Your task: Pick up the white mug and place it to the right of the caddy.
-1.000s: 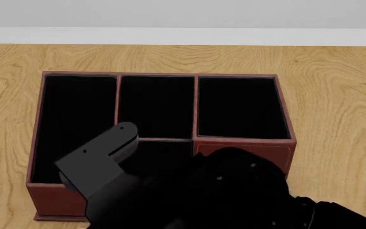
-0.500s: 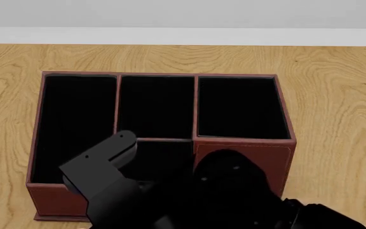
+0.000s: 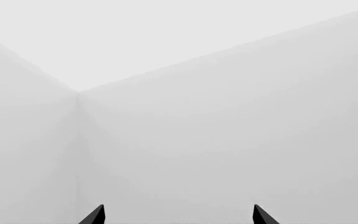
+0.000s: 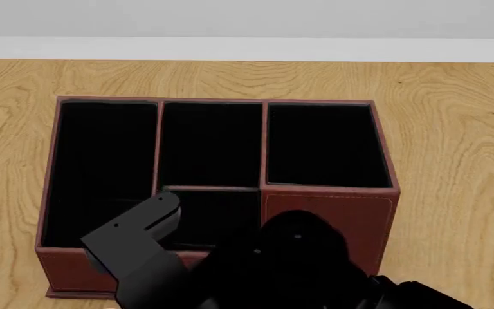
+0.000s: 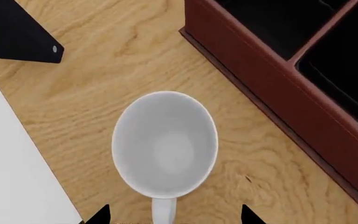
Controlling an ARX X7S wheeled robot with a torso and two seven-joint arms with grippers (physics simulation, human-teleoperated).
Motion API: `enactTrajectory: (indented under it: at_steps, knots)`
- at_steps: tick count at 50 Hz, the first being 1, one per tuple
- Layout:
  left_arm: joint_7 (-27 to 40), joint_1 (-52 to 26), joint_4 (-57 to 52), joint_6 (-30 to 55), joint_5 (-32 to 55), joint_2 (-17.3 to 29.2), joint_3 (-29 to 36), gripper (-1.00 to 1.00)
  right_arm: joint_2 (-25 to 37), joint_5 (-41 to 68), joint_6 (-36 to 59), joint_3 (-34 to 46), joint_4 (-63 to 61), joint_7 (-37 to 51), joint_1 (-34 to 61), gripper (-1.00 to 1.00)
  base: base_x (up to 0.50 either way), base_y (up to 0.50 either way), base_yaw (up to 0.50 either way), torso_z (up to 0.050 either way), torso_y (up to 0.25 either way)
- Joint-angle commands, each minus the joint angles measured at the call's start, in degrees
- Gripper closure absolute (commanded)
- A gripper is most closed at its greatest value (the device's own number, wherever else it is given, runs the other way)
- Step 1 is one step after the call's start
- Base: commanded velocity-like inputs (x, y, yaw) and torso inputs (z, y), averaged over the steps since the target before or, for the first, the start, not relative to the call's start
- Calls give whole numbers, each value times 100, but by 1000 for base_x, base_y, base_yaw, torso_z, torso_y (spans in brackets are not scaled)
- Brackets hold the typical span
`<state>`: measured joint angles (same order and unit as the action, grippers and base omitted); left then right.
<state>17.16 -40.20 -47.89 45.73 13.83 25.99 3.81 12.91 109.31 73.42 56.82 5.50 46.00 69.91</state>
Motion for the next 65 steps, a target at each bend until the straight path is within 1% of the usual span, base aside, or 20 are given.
enactTrajectory:
  at_steps: [1, 29, 65]
  knots:
    - [12, 38, 27, -43, 12, 5, 2, -100, -37, -135, -34, 94, 85, -163, -66, -100, 0, 0, 0, 0, 0]
    - [31, 118, 179, -250, 7, 10, 24, -100, -118, -507, -120, 330, 287, -638, -192, -100, 0, 0, 0, 0, 0]
    - [51, 288, 261, -432, 43, 60, -44, -100, -262, -779, -200, 657, 582, -972, -247, -100, 0, 0, 0, 0, 0]
